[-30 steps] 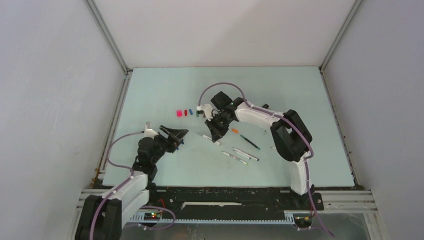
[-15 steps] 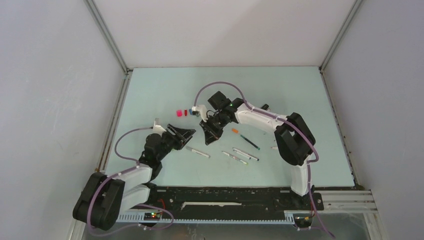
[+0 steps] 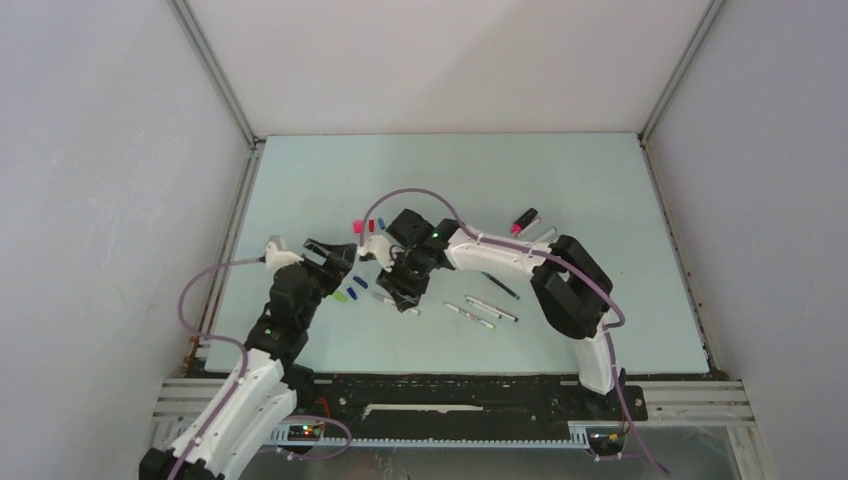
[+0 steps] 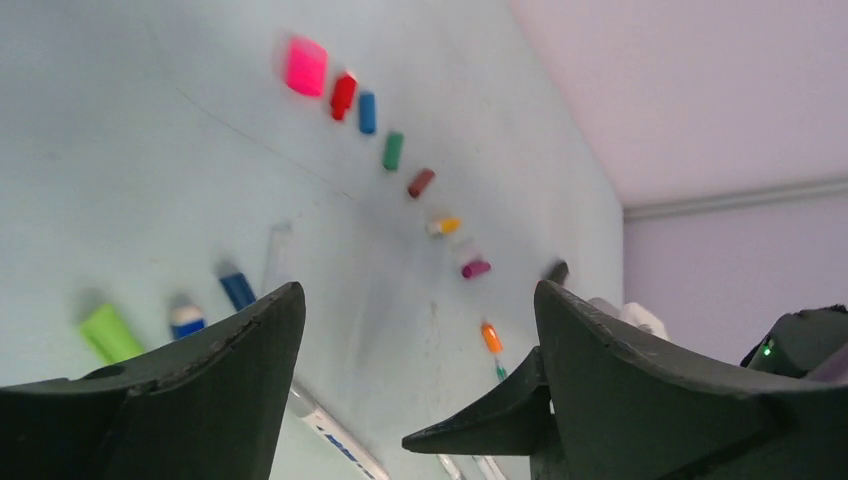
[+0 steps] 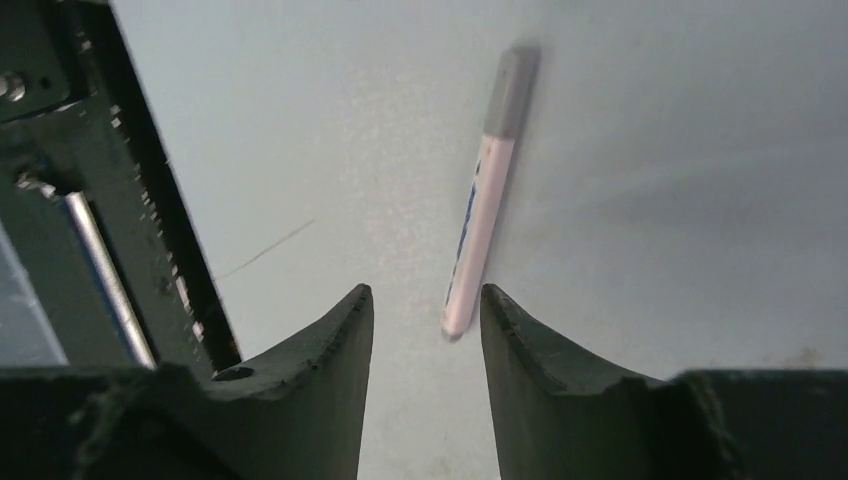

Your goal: Open the pen caps

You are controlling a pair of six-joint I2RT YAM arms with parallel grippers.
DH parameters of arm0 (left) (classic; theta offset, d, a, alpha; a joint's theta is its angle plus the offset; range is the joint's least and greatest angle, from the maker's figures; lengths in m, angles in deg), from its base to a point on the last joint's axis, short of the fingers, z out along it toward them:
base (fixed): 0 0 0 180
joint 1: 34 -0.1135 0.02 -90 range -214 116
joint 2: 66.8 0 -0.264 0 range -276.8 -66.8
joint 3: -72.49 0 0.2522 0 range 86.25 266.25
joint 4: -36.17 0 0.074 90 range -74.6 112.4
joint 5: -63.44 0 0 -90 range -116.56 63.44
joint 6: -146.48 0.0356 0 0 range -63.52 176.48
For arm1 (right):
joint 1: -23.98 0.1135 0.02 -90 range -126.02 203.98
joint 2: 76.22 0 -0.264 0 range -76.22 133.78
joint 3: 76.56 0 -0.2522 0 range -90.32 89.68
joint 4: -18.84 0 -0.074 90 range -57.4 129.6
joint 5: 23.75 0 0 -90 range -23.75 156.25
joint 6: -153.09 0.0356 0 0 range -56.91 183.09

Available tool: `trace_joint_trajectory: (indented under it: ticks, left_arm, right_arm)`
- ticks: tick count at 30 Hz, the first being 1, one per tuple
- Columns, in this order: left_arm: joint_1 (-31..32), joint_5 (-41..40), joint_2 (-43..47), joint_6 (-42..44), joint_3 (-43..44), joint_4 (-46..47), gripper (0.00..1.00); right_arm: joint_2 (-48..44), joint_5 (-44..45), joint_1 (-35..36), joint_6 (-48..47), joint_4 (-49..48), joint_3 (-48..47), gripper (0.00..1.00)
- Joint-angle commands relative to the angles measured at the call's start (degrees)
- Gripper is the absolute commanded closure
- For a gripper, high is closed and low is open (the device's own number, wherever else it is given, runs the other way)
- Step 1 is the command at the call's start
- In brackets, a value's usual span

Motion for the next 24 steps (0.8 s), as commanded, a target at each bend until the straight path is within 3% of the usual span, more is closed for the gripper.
trace_joint_trajectory:
  ticks: [1, 10, 15, 17, 21, 24]
  left_arm:
    - [-0.67, -10.11, 4.08, 4.31, 3.10, -14.69, 0.13]
    - [-0.91, -18.09, 3.69, -5.83, 4.65, -27.58, 0.22]
    - [-0.94, -17.78, 4.83, -6.65, 4.16, -27.79, 0.23]
    - [-0.95, -15.17, 4.96, -5.83, 3.42, -25.27, 0.23]
    - [-0.95, -4.82, 4.06, -2.81, 0.14, -12.67, 0.21]
    - [-0.95, 2.79, 2.31, -3.04, -3.52, -0.10, 0.19]
  right_arm:
    - [5.27, 8.82, 1.70, -0.26, -0.40, -6.34, 0.55]
    - [8.52, 17.03, 4.50, -1.33, 0.09, -6.54, 0.67]
    - [9.16, 20.21, 4.51, -2.34, 1.23, -5.20, 0.80]
    - [9.40, 20.68, 3.28, -2.55, 1.69, -4.43, 0.98]
    - [9.24, 19.42, -0.28, -2.97, 2.28, -3.39, 1.00]
    - [6.71, 12.63, -3.59, -2.40, 1.30, -2.45, 1.00]
